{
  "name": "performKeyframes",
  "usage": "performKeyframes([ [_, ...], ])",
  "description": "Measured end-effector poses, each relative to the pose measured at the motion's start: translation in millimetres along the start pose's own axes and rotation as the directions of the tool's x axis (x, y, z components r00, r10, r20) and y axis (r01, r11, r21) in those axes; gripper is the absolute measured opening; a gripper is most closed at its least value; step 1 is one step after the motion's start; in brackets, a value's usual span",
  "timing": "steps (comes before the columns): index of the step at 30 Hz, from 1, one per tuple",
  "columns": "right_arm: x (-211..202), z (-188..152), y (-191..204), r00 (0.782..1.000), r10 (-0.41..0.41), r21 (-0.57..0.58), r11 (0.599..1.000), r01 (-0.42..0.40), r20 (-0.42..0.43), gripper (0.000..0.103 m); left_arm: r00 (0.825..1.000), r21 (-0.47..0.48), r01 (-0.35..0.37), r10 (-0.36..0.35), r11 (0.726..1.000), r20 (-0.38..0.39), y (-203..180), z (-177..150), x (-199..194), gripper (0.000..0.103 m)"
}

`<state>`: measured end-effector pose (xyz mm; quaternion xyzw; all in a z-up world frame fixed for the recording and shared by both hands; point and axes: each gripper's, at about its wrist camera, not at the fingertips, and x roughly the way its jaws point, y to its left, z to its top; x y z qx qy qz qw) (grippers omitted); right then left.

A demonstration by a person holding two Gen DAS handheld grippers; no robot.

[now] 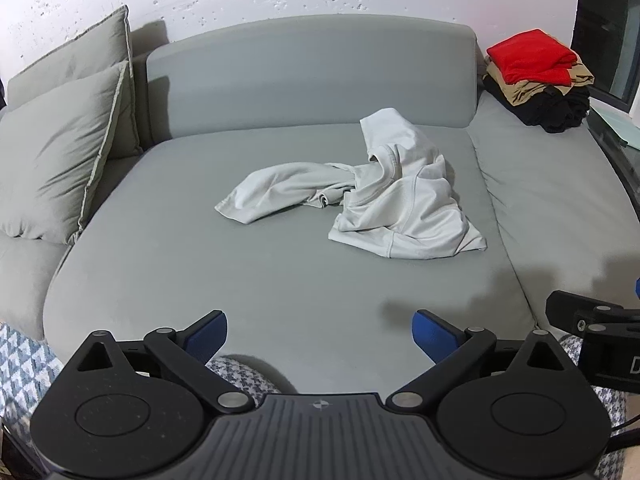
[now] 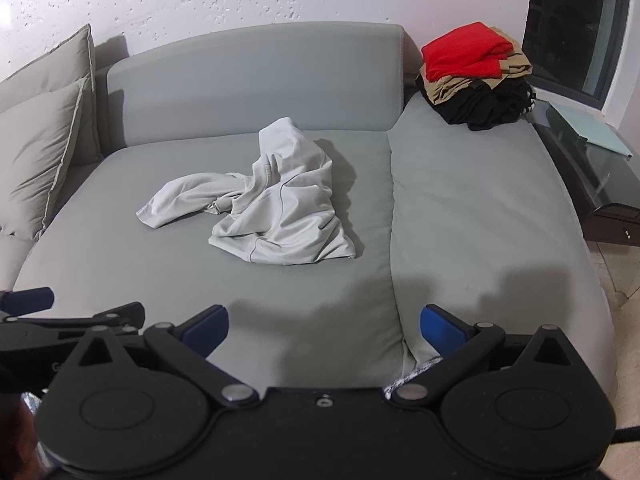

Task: Fold clothes

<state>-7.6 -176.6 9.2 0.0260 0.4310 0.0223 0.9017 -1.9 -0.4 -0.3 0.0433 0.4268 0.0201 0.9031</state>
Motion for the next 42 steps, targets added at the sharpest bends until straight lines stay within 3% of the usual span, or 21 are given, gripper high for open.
performKeyframes([
  [3, -0.3, 1.2, -0.6, 1.0, -0.009, -0.001, 1.0, 0.009, -0.001, 0.103, 0.999, 0.015, 0.003, -0.002, 1.0, -0.038, -3.0, -0.4, 5.5, 0.1],
  [42, 3.3, -2.9, -0.9, 1.0, -0.011, 0.005, 1.0, 0.011, -0.009, 0.103, 0.999, 0.01, 0.0, 0.0, 1.0, -0.041, -2.8, 1.0, 7.8, 0.1],
])
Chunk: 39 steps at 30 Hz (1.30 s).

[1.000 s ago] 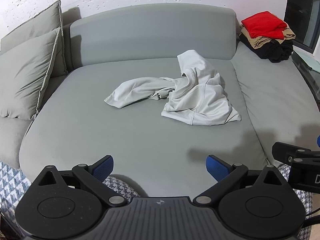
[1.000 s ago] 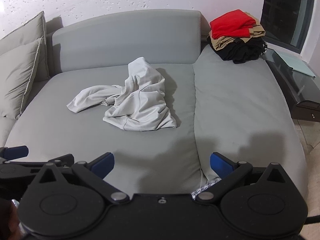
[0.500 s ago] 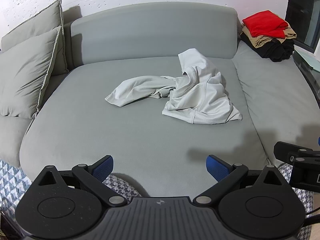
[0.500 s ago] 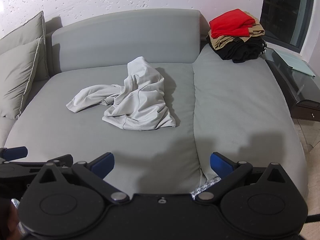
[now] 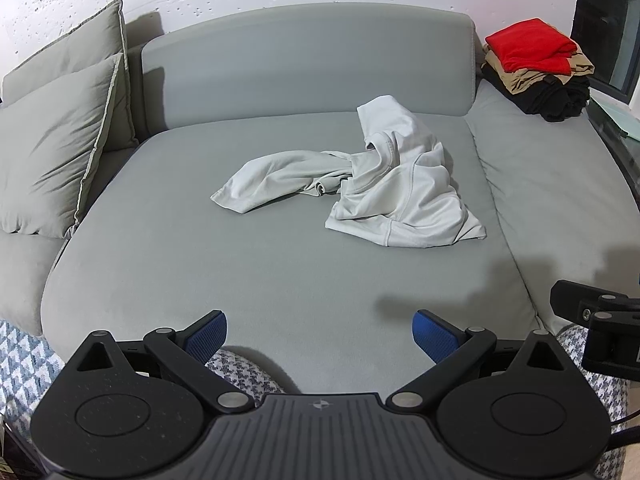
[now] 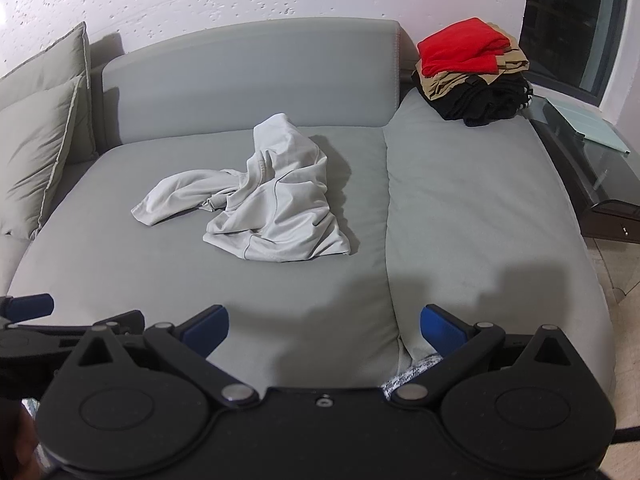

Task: Fold clothes

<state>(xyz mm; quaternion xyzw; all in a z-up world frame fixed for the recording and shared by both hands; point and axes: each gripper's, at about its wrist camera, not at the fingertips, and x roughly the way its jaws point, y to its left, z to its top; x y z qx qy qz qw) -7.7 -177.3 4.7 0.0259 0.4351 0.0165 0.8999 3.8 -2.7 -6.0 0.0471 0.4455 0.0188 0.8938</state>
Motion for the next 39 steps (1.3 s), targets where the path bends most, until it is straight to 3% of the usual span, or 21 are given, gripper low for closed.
performKeyframes([
  [28, 15, 7, 3, 1.0, -0.001, -0.003, 1.0, 0.001, -0.024, 0.103, 1.0, -0.007, -0.012, 0.012, 1.0, -0.016, 7, 8, 16, 0.1],
  [34, 7, 22, -7, 0.994, 0.06, 0.023, 0.998, -0.063, 0.095, 0.103, 0.999, -0.048, -0.035, 0.036, 0.998, 0.023, 27, 26, 18, 0.096],
  [39, 3, 43, -14, 0.955, 0.109, -0.006, 0.994, -0.111, 0.276, 0.103, 0.999, -0.109, -0.021, 0.026, 0.994, 0.04, 48, 49, 27, 0.09],
])
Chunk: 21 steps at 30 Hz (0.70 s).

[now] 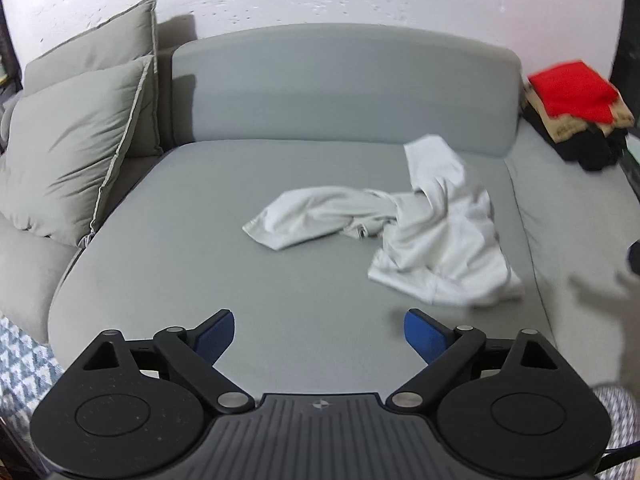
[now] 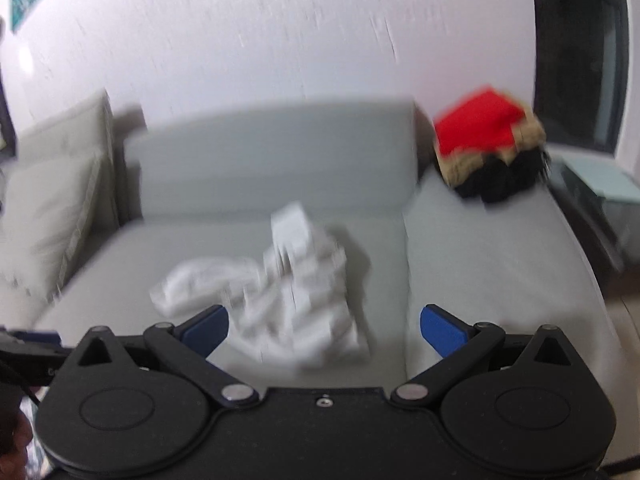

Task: Fold clothes
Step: 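Reach the right gripper to the white T-shirt and grasp a fold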

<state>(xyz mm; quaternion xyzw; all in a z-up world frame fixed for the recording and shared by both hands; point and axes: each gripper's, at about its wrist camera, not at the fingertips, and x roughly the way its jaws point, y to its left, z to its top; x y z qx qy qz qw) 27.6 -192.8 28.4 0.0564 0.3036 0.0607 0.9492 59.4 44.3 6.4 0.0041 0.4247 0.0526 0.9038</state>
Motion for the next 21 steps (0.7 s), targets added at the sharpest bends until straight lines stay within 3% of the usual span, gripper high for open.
performKeyframes([
  [3, 19, 9, -4, 0.999, 0.054, 0.013, 0.998, -0.054, 0.01, 0.103, 0.999, -0.027, 0.033, -0.033, 0.999, -0.008, 9, 8, 18, 0.083],
  [7, 68, 12, -2, 0.993, 0.094, 0.04, 0.995, -0.091, -0.07, 0.101, 0.999, -0.066, 0.031, -0.033, 0.997, -0.027, 14, 11, 50, 0.083],
  [11, 121, 13, 1, 0.987, 0.092, 0.091, 0.993, -0.08, -0.135, 0.099, 0.998, -0.111, -0.015, 0.008, 0.994, -0.065, 20, 17, 87, 0.083],
  [15, 169, 27, 6, 0.986, 0.082, 0.108, 0.992, -0.066, -0.148, 0.099, 0.994, -0.163, 0.024, -0.042, 0.986, -0.106, 26, 32, 120, 0.083],
  [21, 249, 58, 3, 0.981, 0.077, 0.186, 0.982, -0.044, -0.178, 0.097, 0.994, -0.119, 0.009, -0.022, 0.993, -0.108, 15, 48, 147, 0.081],
])
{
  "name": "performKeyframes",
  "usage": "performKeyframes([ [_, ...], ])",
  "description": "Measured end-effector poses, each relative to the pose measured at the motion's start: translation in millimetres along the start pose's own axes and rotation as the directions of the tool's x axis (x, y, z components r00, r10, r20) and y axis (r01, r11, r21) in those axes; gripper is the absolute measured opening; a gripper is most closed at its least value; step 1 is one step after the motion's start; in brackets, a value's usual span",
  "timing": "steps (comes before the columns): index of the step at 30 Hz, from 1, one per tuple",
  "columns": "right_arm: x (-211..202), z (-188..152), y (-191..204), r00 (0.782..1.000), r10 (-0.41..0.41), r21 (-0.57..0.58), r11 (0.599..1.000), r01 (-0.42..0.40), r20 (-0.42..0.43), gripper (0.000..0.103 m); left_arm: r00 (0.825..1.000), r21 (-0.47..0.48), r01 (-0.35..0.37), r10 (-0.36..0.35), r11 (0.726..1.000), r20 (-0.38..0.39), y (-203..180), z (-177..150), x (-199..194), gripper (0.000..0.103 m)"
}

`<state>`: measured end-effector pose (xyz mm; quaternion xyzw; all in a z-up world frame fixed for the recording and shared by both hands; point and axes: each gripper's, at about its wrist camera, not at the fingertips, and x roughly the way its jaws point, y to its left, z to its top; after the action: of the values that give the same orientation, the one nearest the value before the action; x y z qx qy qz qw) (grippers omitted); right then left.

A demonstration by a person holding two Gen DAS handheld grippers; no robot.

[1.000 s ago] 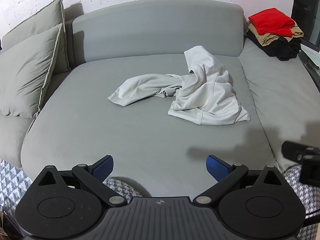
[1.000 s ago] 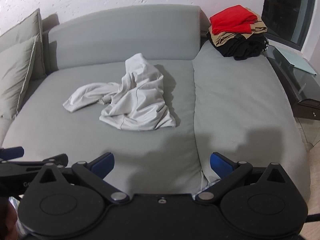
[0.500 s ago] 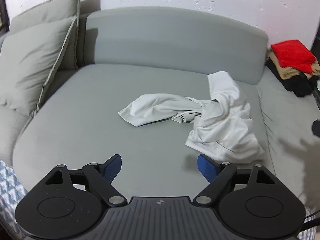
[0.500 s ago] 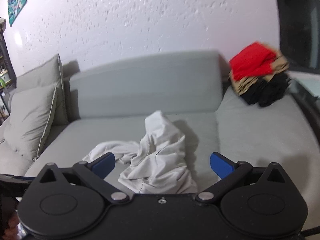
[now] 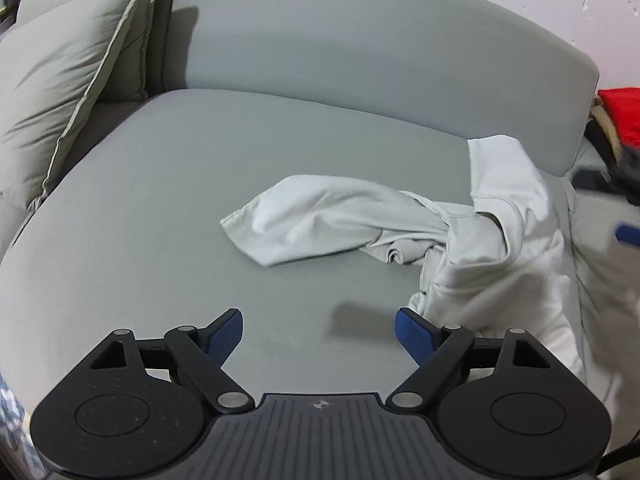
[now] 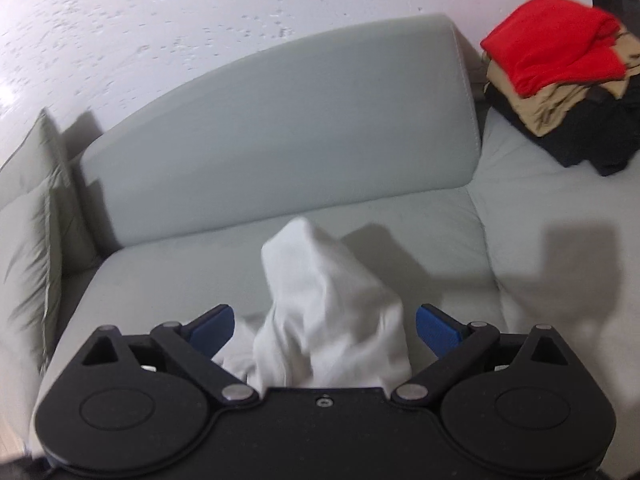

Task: Fold clothes
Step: 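Reach the right gripper to the white T-shirt and grasp a fold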

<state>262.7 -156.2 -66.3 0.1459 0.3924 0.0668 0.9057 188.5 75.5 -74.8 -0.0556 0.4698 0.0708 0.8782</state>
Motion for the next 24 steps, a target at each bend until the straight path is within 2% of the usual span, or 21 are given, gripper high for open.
performKeyframes([
  [4, 46, 17, -6, 0.999, -0.027, 0.04, 0.999, 0.028, -0.024, 0.088, 1.0, 0.0, 0.027, -0.027, 1.0, -0.006, -1, -3, 6, 0.079],
  [6, 64, 21, -8, 0.999, -0.031, 0.052, 0.998, 0.033, -0.041, 0.087, 1.0, 0.006, 0.028, -0.028, 1.0, -0.01, -2, -6, 9, 0.079],
  [8, 79, 21, -10, 0.997, -0.033, 0.044, 0.998, 0.036, -0.07, 0.076, 0.999, 0.008, 0.027, -0.027, 1.0, -0.018, -1, -9, 10, 0.074],
  [9, 83, 20, -12, 0.996, -0.02, 0.05, 0.998, 0.024, -0.086, 0.056, 0.999, 0.007, 0.03, -0.03, 1.0, -0.024, -1, -10, 11, 0.068],
  [10, 86, 19, -15, 0.995, 0.01, 0.068, 0.998, -0.003, -0.099, 0.028, 0.999, 0.004, 0.034, -0.034, 0.999, -0.03, 0, -11, 10, 0.065],
  [12, 80, 16, -23, 0.994, 0.064, 0.118, 0.992, -0.053, -0.094, 0.009, 0.998, -0.004, 0.045, -0.045, 0.999, -0.037, 2, -14, 6, 0.065],
  [15, 49, 12, -29, 0.997, 0.066, 0.141, 0.988, -0.06, -0.043, 0.005, 0.998, 0.007, 0.054, -0.054, 0.999, -0.02, 4, -20, -8, 0.065],
  [19, -20, -1, -51, 0.995, 0.092, 0.233, 0.967, -0.1, 0.044, 0.004, 0.998, 0.024, 0.066, -0.066, 0.998, 0.0, 7, -35, -36, 0.065],
  [22, -86, -26, -75, 0.99, 0.094, 0.295, 0.948, -0.121, 0.104, 0.003, 0.996, 0.043, 0.088, -0.089, 0.995, 0.015, 11, -50, -59, 0.065],
  [24, -127, -52, -94, 0.991, 0.067, 0.322, 0.941, -0.102, 0.116, 0.003, 0.994, 0.059, 0.103, -0.104, 0.993, 0.015, 13, -61, -71, 0.065],
])
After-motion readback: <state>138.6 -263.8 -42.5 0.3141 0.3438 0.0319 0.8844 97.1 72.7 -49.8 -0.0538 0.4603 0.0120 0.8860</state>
